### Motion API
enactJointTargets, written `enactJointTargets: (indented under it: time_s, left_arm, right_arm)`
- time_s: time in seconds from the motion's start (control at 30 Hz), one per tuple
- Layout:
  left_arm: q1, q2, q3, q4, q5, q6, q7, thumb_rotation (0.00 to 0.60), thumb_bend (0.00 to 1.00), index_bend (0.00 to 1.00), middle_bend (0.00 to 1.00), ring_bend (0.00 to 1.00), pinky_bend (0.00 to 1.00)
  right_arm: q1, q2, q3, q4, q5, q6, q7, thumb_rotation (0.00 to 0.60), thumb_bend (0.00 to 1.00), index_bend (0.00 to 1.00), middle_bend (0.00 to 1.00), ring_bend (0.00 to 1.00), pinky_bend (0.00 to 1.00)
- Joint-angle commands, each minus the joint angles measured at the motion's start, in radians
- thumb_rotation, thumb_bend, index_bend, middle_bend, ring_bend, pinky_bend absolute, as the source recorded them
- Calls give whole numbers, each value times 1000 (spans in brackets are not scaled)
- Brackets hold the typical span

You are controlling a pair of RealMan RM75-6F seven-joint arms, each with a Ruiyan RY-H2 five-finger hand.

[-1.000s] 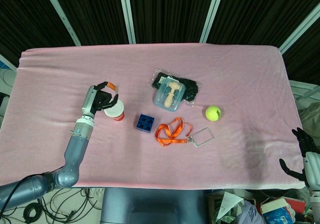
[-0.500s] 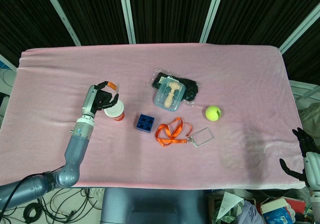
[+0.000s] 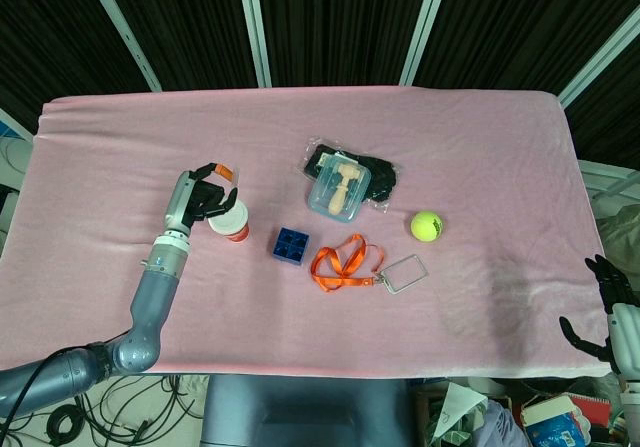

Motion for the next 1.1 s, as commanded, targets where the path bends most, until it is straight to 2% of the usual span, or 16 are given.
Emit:
enactJointTargets:
  time_s: [0.03,0.27,0.57,1.1]
  left_arm:
    - [0,-1,-1,1,0,0,0,600,421,586,1000,1000,1000]
    - [-1,-3,0,3,0,-1,1,600,419,584,1000,1000,1000]
    - [2,-4,3,13,0,-2,1,600,346,432,1000,1000,1000]
    - [7,21,-1,0,6,-13,5,600,340,414,1000,1000,1000]
  right_arm:
    - [0,0,0,0,0,0,1,600,263,0,0,0,197]
    - [0,0,0,0,0,0,1,600,262,0,0,0,198]
    - [-1,-1,0,1,-1,3,1,600,262,0,0,0,197]
    - [-2,-2,0,2,-1,4,2,600,262,0,0,0,198]
